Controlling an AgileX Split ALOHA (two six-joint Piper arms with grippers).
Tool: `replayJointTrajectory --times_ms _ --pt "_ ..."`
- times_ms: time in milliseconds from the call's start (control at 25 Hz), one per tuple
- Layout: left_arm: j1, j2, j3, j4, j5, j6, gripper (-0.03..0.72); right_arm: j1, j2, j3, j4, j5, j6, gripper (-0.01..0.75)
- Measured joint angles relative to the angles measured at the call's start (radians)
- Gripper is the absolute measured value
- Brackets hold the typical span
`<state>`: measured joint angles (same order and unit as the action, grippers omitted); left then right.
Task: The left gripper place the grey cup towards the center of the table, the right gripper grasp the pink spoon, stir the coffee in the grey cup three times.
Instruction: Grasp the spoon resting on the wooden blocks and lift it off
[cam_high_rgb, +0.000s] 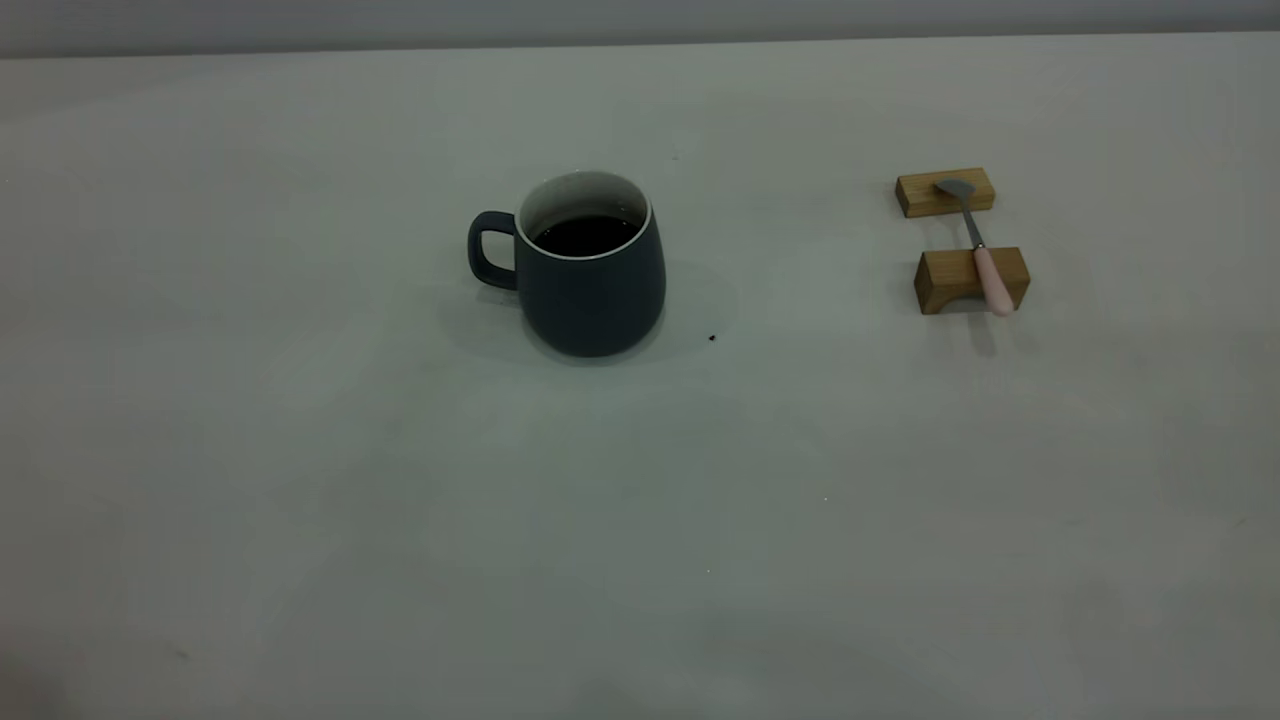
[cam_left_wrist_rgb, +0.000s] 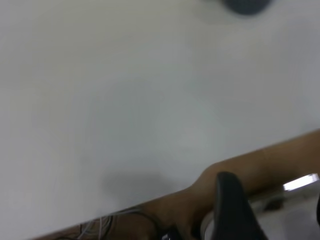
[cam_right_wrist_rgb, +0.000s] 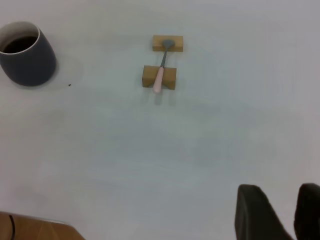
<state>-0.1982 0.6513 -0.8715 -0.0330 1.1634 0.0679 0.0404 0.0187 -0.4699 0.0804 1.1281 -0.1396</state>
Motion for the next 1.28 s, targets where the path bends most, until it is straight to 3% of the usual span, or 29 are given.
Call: replayJointTrajectory --times_ms 160,360,760,1280 --pt "0.124 -0.233 0.149 -0.010 -0.004 0.005 0.469 0.000 0.000 0.000 0.000 0.000 0.000 0.240" --pt "0.177 -0.448 0.281 -0.016 -0.006 0.005 0.469 0.000 0.000 0.000 0.000 0.000 0.000 0.240" --pt "0.180 -0.661 0.384 0.015 -0.026 0.003 0.469 0.000 0.000 0.000 0.000 0.000 0.000 0.240" --pt "0.180 -0.670 0.384 0.016 -0.026 -0.017 0.469 0.000 0.000 0.000 0.000 0.000 0.000 0.240"
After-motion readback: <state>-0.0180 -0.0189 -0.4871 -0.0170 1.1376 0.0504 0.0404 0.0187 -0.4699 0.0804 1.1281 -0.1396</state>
